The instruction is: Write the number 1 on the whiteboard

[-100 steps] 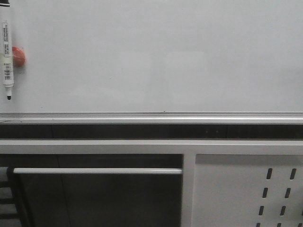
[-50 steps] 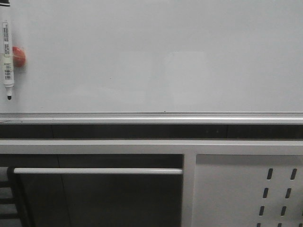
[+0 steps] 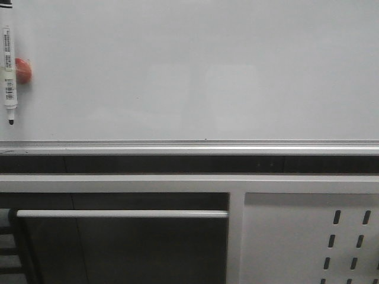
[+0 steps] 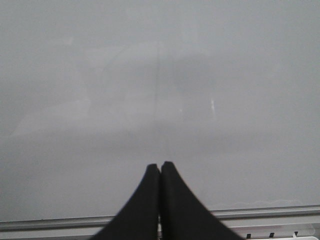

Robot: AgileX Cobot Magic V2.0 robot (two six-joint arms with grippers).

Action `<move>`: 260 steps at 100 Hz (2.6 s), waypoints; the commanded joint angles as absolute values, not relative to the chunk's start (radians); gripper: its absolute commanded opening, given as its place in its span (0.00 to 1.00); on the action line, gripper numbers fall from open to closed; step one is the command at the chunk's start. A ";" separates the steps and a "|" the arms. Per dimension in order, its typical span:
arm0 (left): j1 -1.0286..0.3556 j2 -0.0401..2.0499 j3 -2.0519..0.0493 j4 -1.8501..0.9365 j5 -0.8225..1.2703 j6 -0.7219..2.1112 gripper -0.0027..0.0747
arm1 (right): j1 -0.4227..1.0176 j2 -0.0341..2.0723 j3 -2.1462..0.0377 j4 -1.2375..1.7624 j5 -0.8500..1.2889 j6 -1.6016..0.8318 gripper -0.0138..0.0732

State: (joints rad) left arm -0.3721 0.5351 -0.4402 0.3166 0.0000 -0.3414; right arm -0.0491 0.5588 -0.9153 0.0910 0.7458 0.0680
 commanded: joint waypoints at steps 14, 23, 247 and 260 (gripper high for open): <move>-0.382 0.591 -0.349 0.292 -0.212 -0.342 0.50 | -0.049 0.571 -0.937 0.100 0.683 0.054 0.08; -0.382 0.643 -0.317 0.248 -0.259 -0.342 0.50 | -0.049 0.571 -0.937 0.100 0.683 0.054 0.08; -0.380 1.318 -0.295 -0.097 -0.909 0.015 0.15 | -0.049 0.571 -0.937 0.100 0.687 0.054 0.08; -0.380 1.318 -0.295 -0.053 -0.904 0.000 0.01 | -0.049 0.571 -0.937 0.100 0.685 0.054 0.08</move>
